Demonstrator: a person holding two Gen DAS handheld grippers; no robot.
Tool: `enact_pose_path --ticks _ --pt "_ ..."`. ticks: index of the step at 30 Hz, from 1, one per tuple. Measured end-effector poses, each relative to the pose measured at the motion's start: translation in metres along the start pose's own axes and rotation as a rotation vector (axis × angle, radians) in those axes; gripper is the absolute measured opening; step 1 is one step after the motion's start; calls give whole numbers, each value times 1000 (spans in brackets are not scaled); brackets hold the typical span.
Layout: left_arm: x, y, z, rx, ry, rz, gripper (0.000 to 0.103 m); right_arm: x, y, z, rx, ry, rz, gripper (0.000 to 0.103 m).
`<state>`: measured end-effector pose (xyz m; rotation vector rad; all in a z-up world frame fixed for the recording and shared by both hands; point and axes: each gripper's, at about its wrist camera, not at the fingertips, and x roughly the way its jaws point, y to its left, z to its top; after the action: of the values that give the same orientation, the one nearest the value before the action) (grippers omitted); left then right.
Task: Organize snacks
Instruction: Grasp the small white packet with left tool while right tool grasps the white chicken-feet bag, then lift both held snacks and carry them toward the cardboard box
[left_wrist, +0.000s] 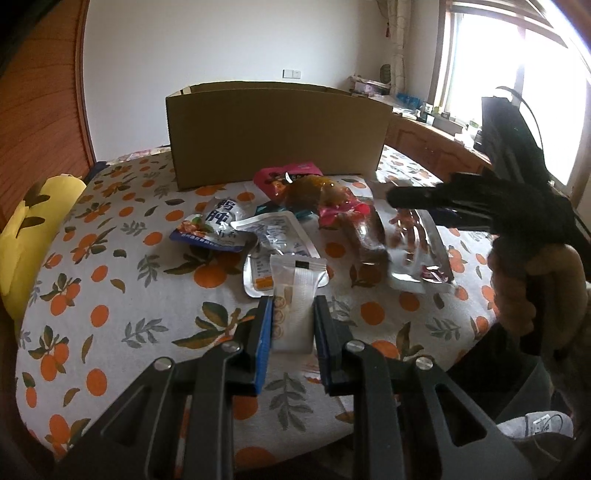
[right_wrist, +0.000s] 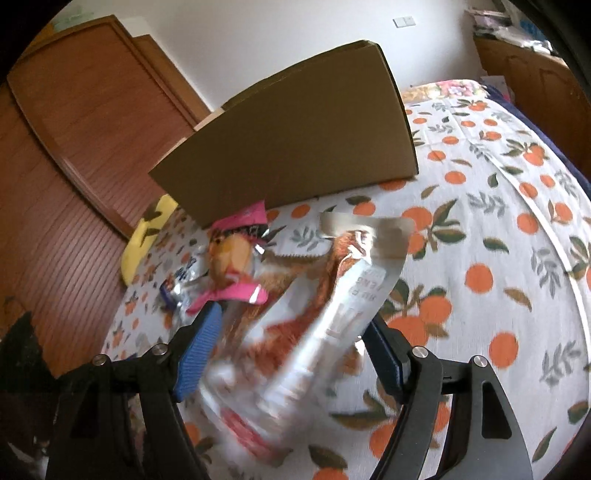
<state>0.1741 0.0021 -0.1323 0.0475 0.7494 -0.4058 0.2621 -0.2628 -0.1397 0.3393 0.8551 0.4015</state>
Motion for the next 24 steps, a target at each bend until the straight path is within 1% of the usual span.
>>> enact_pose_path --ticks 5,8,9,10,14,18,22,24 --pt "2 -2 -1 7 5 3 20 13 0 -2 -8 13 -50 76" --pt "2 -2 -1 9 4 4 20 14 1 -4 -29 6 -89 67" --pt "2 -3 -2 9 3 4 20 15 2 -4 -41 7 -108 63" --pt "2 -3 -2 10 2 5 20 15 3 -5 -55 9 -124 61" --pt "2 -6 -2 16 1 1 20 17 8 -6 -109 19 -165 62" --pt "1 -8 -1 22 2 -2 20 22 12 -5 -132 29 -178 64" --pt "-1 -8 0 22 -1 2 20 23 12 -4 -141 38 -166 62" --pt "-1 -8 1 21 -1 7 20 20 12 -4 -133 30 -159 58"
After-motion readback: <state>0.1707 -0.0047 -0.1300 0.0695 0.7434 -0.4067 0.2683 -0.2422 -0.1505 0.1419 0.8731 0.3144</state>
